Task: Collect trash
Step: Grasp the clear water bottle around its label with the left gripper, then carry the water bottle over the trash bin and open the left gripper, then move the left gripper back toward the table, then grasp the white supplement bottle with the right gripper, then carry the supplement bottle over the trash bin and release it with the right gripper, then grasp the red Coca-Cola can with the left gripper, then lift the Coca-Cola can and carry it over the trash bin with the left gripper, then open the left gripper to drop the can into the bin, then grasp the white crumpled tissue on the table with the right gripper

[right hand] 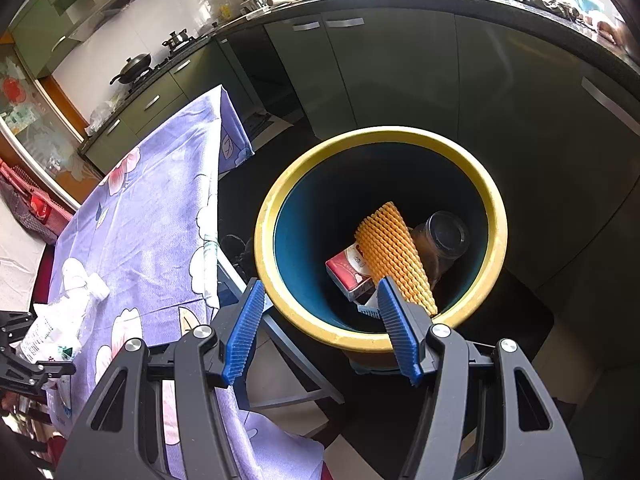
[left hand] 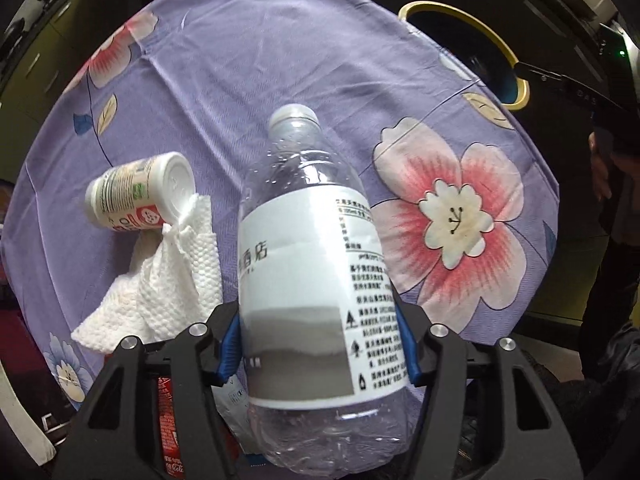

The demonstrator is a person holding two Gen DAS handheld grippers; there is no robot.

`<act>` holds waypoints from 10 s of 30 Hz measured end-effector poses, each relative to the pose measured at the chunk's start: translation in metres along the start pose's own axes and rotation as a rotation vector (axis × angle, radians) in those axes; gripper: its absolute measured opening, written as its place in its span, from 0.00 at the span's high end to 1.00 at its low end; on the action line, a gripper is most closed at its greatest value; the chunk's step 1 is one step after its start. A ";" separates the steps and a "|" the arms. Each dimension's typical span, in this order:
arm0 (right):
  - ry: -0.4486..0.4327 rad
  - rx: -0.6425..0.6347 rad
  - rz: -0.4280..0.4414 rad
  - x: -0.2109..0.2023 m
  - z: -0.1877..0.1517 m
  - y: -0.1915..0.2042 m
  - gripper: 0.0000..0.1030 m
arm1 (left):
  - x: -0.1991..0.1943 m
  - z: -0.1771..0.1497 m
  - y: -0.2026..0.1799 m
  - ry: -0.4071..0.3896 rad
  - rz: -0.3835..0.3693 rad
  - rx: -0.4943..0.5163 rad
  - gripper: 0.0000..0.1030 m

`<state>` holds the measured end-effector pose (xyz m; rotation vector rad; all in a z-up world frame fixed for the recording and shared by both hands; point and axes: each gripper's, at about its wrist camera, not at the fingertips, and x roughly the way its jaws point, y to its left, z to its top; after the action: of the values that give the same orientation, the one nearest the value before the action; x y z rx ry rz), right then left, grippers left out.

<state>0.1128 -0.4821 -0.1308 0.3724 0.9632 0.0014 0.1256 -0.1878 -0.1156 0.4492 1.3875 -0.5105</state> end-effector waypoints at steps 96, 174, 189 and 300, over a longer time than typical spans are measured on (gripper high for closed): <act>0.233 -0.617 0.366 0.076 0.022 0.308 0.43 | -0.093 -0.101 0.213 -0.772 -0.108 -0.521 0.25; 0.025 -0.091 -0.106 0.026 0.031 0.082 0.35 | -0.051 -0.102 0.146 -0.482 -0.063 -0.343 0.16; 0.040 -0.073 -0.008 0.033 0.014 0.068 0.35 | -0.021 -0.122 0.109 -0.297 0.047 -0.343 0.16; 0.184 -0.557 0.332 0.049 -0.058 0.286 0.35 | -0.085 -0.072 0.203 -0.798 0.040 -0.477 0.18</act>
<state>0.1411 -0.1882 -0.1108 0.0116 1.0274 0.6034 0.1770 0.0246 -0.0406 -0.1233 0.6827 -0.2583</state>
